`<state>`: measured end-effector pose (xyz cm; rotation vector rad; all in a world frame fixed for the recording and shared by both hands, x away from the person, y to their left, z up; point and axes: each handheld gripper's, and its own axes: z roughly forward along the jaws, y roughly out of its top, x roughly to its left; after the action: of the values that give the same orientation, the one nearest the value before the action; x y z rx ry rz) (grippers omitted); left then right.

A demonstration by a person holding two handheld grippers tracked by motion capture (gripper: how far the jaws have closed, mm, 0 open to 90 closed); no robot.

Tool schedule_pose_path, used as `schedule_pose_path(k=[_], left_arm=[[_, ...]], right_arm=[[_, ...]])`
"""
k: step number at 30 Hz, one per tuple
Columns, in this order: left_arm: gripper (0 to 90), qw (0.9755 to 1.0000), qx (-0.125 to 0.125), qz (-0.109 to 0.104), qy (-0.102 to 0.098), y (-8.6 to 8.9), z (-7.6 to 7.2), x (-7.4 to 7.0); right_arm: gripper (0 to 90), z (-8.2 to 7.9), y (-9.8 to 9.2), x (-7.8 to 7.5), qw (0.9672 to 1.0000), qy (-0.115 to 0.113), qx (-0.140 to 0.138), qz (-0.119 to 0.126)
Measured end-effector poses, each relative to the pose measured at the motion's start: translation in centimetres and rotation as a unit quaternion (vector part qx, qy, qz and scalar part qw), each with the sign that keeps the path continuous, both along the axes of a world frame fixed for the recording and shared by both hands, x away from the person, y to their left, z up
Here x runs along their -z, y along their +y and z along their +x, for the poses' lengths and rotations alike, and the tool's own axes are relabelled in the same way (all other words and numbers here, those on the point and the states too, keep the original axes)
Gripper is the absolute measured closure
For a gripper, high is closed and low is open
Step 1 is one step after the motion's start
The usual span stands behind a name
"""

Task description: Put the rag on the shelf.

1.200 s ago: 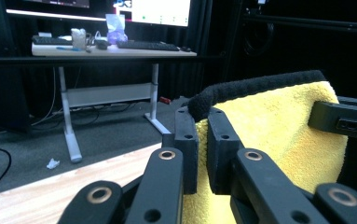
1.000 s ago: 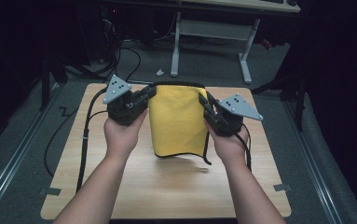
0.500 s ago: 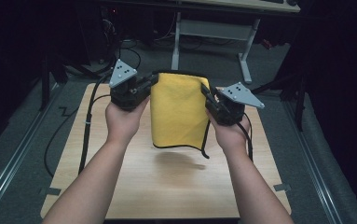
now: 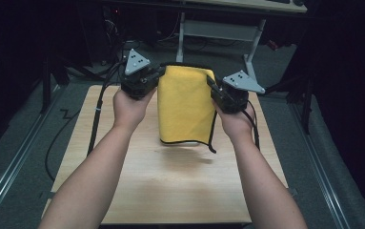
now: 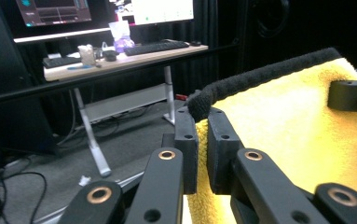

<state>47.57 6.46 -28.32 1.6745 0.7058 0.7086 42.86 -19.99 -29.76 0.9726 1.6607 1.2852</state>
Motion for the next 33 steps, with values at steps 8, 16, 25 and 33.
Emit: schedule_pose_path(k=[8,16,25,33], left_arm=[[84.3,0.9995,-0.014,0.02,0.018,-0.5,3.0,2.6],[84.0,0.9969,-0.008,0.028,0.074,-0.3,5.0,6.2],[84.2,0.9931,0.008,0.041,0.109,-0.2,5.4,9.7],[84.2,0.9902,0.018,0.033,0.135,-0.1,5.4,11.4]], right_arm=[[79.0,3.7,-0.6,2.2,0.9995,0.028,-0.013,-0.005],[78.7,5.5,-1.0,4.4,0.9965,0.076,-0.032,-0.014],[78.7,6.5,-1.9,7.6,0.9908,0.128,-0.043,-0.009],[78.0,6.6,-2.8,9.0,0.9872,0.148,-0.058,0.013]])
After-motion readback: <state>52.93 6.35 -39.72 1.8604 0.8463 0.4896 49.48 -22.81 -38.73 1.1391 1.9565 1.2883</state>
